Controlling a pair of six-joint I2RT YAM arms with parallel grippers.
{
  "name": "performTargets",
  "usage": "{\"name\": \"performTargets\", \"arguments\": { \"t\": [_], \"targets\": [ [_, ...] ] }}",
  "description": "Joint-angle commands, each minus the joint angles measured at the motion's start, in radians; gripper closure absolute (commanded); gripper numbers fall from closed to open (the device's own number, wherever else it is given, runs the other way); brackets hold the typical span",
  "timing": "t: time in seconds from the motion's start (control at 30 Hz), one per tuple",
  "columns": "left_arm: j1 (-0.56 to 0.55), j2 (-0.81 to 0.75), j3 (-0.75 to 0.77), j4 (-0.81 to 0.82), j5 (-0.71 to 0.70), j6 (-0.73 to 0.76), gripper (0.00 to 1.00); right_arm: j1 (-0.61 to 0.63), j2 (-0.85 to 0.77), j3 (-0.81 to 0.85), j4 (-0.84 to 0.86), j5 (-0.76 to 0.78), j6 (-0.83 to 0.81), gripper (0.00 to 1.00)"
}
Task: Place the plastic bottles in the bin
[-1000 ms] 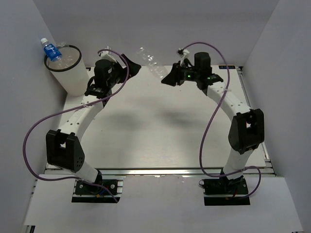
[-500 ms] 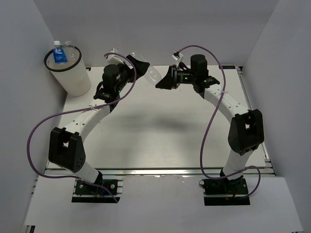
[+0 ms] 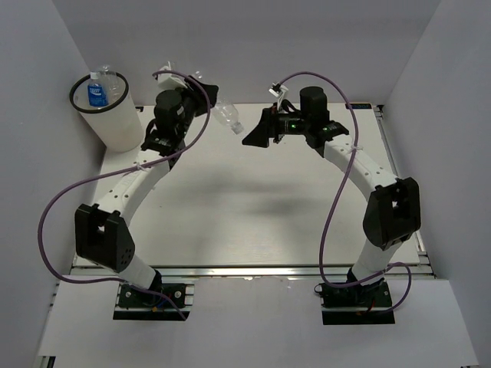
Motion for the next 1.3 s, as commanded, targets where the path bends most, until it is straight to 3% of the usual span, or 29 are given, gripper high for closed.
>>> {"name": "performTargets", "arguments": {
  "t": [0.0,0.2,0.47,0.63,0.87,1.13,1.27],
  "targets": [
    [0.057,-0.043,0.103,-0.051,-0.122,0.132,0.82,-0.019,-0.057,0.043,0.012,-0.01,0.021,0.11],
    [0.313,0.034,0.285,-0.136,-0.162,0.25,0.82,-0.04,-0.079,0.035,-0.103,0.195,-0.091,0.11],
    [0.491,0.131,0.442,-0.099,-0.38,0.421,0.82,-0.07,-0.108,0.028,-0.209,0.358,-0.186,0.11],
    [0.547,0.189,0.436,-0.033,-0.523,0.508,0.81,-0.096,-0.131,-0.02,-0.199,0.375,-0.191,0.11],
    [0.573,0.273,0.378,0.146,-0.586,0.439,0.83,-0.123,-0.139,-0.08,-0.166,0.36,-0.209,0.11],
    [0.573,0.345,0.402,0.188,-0.663,0.479,0.83,-0.132,-0.12,-0.097,-0.166,0.352,-0.223,0.11],
    [0.57,0.358,0.346,0.223,-0.645,0.488,0.77,-0.136,-0.109,-0.098,-0.166,0.352,-0.236,0.11]
  ]
}}
